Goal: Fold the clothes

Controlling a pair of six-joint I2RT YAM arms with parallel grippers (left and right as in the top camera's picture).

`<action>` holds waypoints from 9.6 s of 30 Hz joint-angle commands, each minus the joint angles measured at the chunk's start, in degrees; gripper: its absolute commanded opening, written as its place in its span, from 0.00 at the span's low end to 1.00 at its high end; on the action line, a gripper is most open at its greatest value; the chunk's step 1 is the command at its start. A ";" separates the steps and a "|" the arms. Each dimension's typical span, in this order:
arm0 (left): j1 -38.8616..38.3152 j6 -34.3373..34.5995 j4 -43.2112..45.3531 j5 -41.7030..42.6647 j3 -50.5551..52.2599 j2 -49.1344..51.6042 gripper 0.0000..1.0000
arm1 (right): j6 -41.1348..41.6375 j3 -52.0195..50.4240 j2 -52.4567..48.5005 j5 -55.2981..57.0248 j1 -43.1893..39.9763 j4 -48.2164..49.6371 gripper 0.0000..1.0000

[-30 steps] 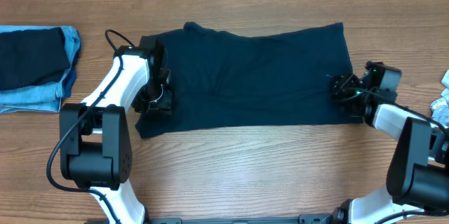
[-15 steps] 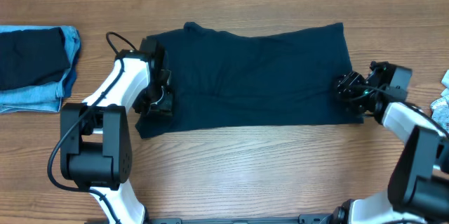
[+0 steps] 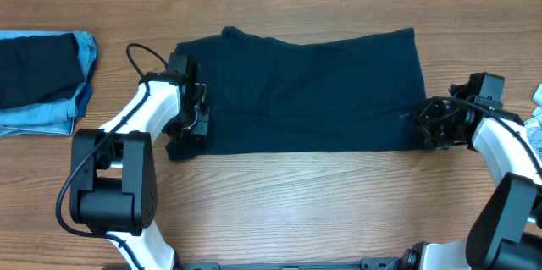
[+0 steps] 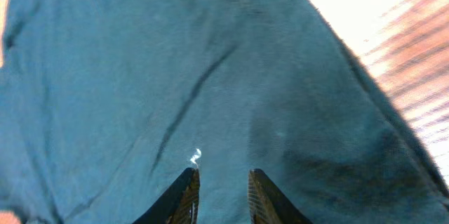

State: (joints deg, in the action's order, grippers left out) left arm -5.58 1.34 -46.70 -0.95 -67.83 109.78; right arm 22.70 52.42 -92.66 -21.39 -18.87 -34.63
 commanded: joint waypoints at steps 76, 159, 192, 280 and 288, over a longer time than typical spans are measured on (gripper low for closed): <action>6.58 -0.09 -13.00 27.61 -27.76 2.62 0.63 | -13.75 11.89 -1.18 -5.27 6.54 -1.27 0.49; 3.52 6.32 -6.99 21.29 -38.03 2.73 0.78 | -8.09 24.55 -22.12 -14.95 -0.76 23.47 0.04; 3.52 5.46 -7.06 21.33 -38.03 2.73 0.80 | -13.75 24.55 -24.20 -2.67 -0.70 19.50 0.79; 12.63 3.78 9.35 20.94 -37.99 23.02 0.85 | -19.54 25.29 -14.14 -10.25 2.21 11.15 0.09; 12.63 4.04 13.60 22.03 -37.97 26.77 0.84 | -19.56 25.29 -14.14 -10.23 2.21 11.10 0.09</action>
State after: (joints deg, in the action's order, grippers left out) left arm 7.60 4.38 -34.41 19.09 -105.06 134.34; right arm 3.75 76.60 -108.16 -31.31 -16.62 -23.66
